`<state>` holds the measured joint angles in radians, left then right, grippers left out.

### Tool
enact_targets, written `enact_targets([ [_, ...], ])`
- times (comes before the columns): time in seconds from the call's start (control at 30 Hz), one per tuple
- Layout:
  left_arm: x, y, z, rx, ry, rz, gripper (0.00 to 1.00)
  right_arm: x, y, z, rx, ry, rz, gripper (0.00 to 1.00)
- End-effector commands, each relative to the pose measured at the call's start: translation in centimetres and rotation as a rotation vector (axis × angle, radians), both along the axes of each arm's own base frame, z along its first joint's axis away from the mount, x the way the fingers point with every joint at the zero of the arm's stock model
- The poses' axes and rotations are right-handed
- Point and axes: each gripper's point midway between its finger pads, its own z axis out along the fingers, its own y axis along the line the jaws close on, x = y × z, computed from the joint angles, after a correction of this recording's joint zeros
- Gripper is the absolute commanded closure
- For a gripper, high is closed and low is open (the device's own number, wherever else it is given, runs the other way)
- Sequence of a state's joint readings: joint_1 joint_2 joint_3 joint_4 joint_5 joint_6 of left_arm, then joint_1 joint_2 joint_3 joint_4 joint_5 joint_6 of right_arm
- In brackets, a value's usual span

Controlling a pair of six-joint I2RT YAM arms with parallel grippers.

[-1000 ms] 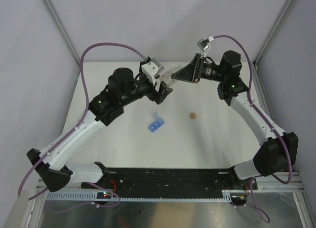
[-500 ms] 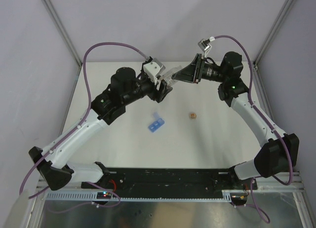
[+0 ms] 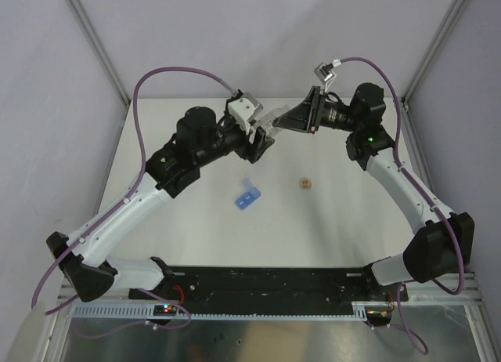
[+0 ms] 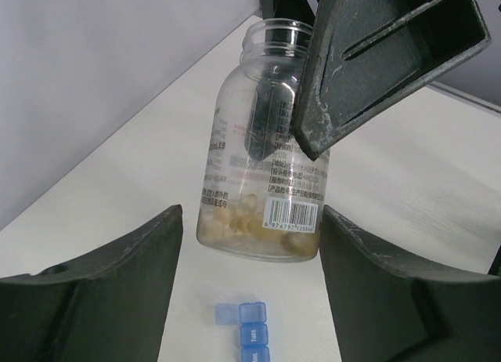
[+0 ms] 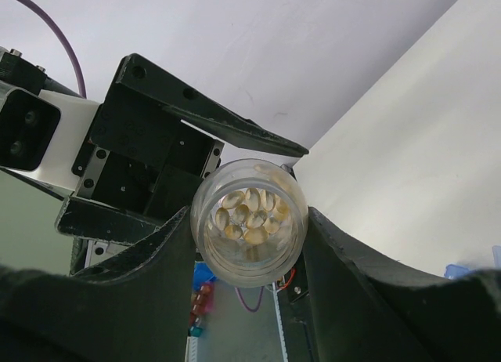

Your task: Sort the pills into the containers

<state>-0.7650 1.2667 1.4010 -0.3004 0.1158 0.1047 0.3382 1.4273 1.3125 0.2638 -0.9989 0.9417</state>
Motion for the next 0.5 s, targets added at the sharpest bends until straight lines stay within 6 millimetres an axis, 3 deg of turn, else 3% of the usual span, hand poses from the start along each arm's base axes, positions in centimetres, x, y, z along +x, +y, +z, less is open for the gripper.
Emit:
enact_targets([
  [0.0, -0.09, -0.45, 3.19, -0.066, -0.054, -0.012, 0.26, -1.07, -0.4, 1.62, 0.022, -0.063, 0.007, 1.0],
  [0.47, -0.14, -0.89, 3.43, -0.074, -0.049, -0.031, 0.3, -1.15, -0.25, 1.28, 0.019, -0.058, 0.011, 1.0],
])
